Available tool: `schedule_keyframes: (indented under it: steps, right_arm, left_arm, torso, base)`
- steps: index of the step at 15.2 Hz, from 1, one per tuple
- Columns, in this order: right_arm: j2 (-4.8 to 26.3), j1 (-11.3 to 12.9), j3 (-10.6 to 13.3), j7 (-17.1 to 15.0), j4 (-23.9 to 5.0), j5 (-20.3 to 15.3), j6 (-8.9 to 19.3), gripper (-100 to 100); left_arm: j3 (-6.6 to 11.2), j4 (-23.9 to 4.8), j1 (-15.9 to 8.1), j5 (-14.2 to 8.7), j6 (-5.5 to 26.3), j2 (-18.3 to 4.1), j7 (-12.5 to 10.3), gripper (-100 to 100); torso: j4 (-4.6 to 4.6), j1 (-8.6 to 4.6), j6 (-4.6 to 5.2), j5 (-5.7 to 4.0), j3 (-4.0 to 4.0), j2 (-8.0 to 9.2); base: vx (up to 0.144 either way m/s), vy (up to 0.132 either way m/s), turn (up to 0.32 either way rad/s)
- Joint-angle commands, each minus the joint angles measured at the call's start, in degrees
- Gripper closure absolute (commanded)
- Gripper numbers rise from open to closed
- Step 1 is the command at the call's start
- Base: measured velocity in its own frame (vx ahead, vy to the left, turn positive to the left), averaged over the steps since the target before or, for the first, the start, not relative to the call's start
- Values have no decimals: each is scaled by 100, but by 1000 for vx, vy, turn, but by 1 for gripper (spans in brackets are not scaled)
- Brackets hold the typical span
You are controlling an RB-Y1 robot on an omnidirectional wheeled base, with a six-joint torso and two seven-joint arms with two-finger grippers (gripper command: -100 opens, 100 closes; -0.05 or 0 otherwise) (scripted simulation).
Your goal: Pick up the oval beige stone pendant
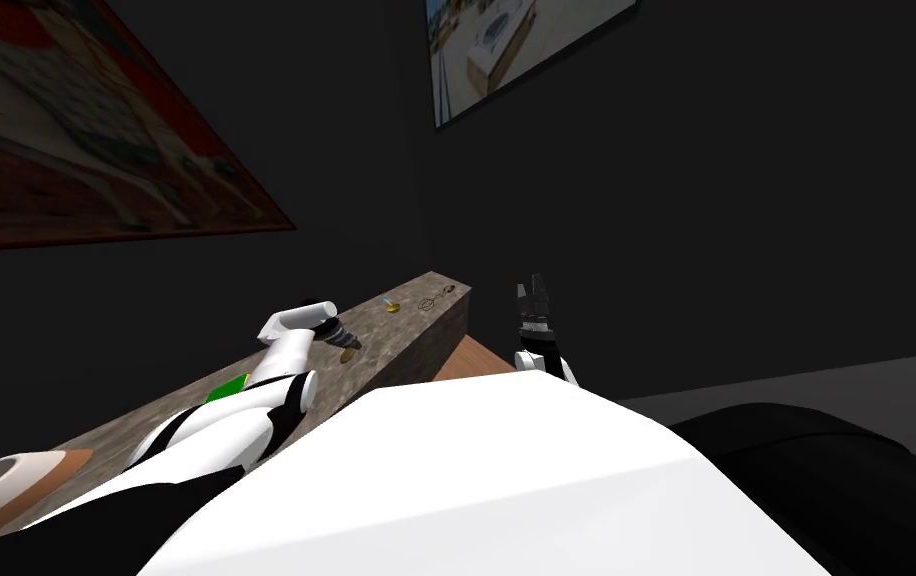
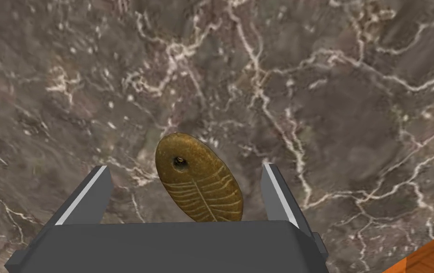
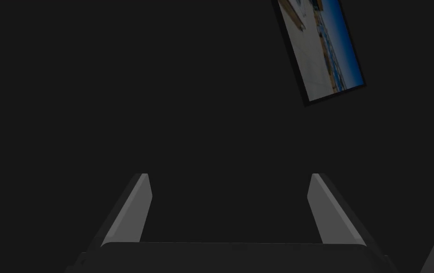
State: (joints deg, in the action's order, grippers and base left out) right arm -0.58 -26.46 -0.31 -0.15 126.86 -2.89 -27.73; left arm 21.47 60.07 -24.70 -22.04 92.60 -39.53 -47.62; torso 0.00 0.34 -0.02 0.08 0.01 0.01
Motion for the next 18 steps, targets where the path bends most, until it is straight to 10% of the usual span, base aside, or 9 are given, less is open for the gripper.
schedule_keyframes:
  steps: [1, 6, 12, 13, 18]
  right_arm:
    - [0, 0, 0, 0, 0, 0, 0, 0]
    - [0, 0, 0, 0, 0, 0, 0, 0]
    - [-1, -1, 0, 0, 0, 0, 0, 0]
    - [-1, -1, 0, 0, 0, 0, 0, 0]
    - [-1, -1, 0, 0, 0, 0, 0, 0]
  left_arm:
    - [23, -106, -53, -35, 235, -36, -83, -100]
    - [79, -449, -187, -124, 715, -116, -291, -100]
    - [70, -552, -94, -36, 359, 5, -270, -100]
    - [70, -555, -87, -31, 332, 14, -275, 100]
    - [78, -438, -120, -86, 522, -63, -257, 100]
  torso:
    - [0, 0, 0, 0, 0, 0]
    - [-1, -1, 0, 0, -4, -6]
    - [-3, -21, -1, -3, -6, -11]
    - [-2, -22, -1, -4, -7, -13]
    - [-7, -18, 3, -1, -13, -19]
  base:
    - [-37, 57, -91]
    - [-29, 55, -86]
    - [-18, 13, -44]
    - [0, 0, 0]
    - [1, -1, 11]
